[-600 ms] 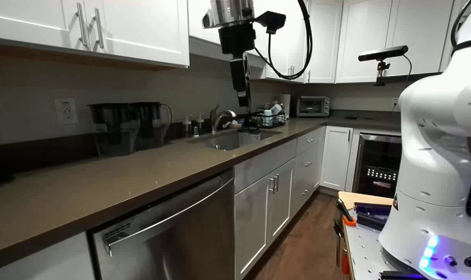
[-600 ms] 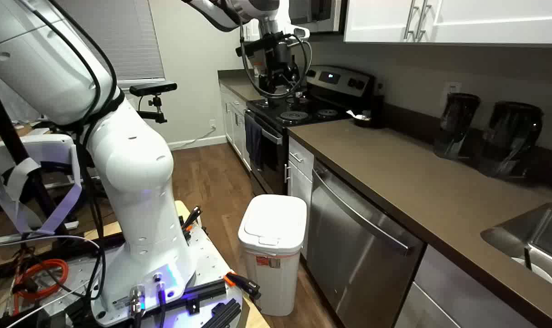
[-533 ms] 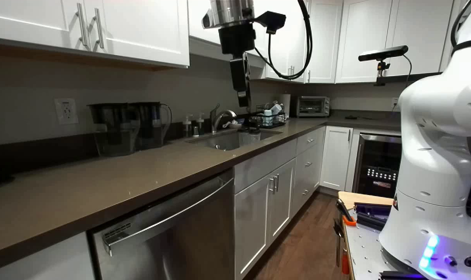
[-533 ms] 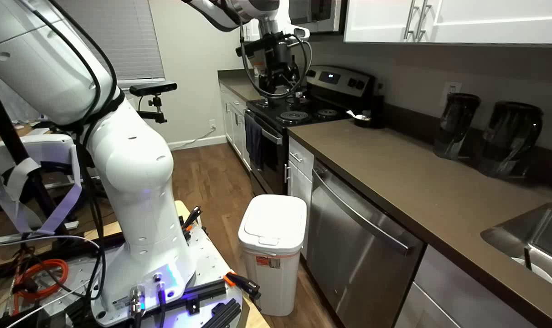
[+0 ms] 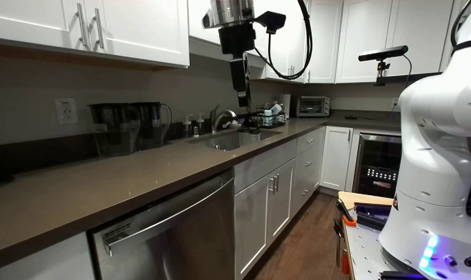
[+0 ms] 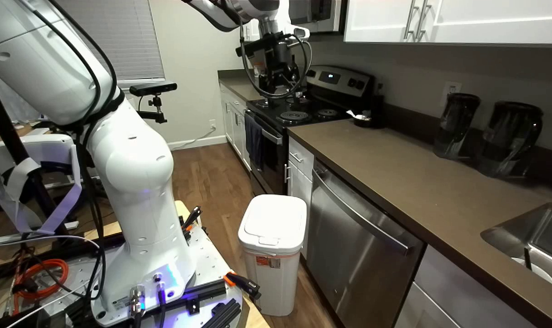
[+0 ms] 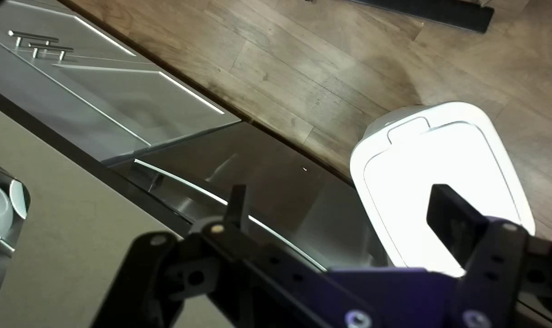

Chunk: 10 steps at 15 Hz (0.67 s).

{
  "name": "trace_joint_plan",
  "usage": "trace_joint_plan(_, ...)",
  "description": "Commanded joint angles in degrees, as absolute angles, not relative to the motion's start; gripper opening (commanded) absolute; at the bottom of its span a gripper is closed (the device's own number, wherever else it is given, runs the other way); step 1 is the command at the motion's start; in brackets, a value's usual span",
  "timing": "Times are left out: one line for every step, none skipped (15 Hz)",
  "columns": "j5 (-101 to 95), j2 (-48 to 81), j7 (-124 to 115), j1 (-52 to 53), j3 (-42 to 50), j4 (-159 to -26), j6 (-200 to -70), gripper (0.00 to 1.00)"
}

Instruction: Press the button on the bin

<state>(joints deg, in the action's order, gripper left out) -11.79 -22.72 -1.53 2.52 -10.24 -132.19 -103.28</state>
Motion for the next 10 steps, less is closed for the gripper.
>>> trace_joint_plan(-12.17,-22.60,-1.91,3.77,-9.18,-132.06,-103.06,1.00)
trace_joint_plan(-12.17,-22.60,-1.91,3.77,-9.18,-132.06,-103.06,1.00)
trace_joint_plan(-12.17,-22.60,-1.91,3.77,-9.18,-132.06,-103.06,1.00)
trace_joint_plan(-12.17,-22.60,-1.91,3.77,-9.18,-132.06,-103.06,1.00)
trace_joint_plan(-12.17,-22.60,-1.91,3.77,-9.18,-132.06,-103.06,1.00)
trace_joint_plan(-12.30,-21.54,-1.10,3.79,-8.93,-131.82,-103.42,1.00)
trace_joint_plan(-12.53,-20.46,-0.62,3.76,-8.68,-131.58,-104.04,1.00)
trace_joint_plan(-12.61,-19.11,-0.05,3.78,-8.36,-131.26,-104.65,1.00)
trace_joint_plan(-12.77,-17.40,0.20,3.76,-8.05,-130.83,-105.53,1.00)
trace_joint_plan(-12.85,-15.80,0.65,3.83,-7.73,-130.66,-106.78,1.00)
